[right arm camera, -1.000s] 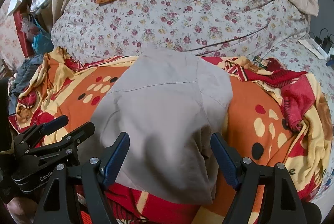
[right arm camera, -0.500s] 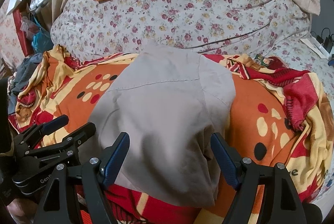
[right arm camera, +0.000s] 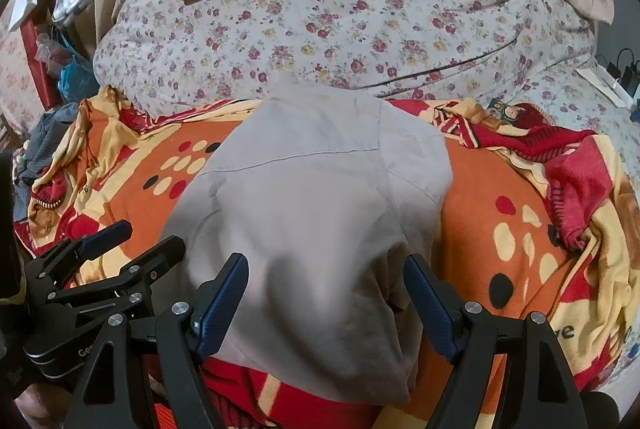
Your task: Fold large clothes
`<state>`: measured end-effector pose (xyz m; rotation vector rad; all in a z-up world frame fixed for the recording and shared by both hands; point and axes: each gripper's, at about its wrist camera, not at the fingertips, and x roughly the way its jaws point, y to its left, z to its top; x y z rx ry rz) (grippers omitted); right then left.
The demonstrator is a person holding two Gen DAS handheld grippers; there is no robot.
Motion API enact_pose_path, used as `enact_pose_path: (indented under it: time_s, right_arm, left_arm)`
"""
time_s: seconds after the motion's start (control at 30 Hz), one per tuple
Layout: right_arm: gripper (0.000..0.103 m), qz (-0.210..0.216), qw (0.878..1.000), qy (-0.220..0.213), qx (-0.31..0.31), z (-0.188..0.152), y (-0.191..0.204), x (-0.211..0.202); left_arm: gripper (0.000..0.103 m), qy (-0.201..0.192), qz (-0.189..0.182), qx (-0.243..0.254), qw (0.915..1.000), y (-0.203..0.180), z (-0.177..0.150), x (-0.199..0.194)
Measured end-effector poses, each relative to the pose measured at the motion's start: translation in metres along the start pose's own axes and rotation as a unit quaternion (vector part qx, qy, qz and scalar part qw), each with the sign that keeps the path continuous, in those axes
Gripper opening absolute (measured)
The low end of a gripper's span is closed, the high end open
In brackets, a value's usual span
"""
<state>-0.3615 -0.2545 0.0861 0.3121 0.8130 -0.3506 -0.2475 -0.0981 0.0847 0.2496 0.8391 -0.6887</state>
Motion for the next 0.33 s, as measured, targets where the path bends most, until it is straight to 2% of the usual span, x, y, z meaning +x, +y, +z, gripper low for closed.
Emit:
enact_pose_path:
  time_s: [0.33]
  right_arm:
    - [0.078, 0.000, 1.000, 0.008, 0.003, 0.0008, -0.0057, 0.0085]
  left_arm:
    - [0.075, -0.002, -0.004, 0.002, 1.0000, 0.0062, 0.0050, 0.0067]
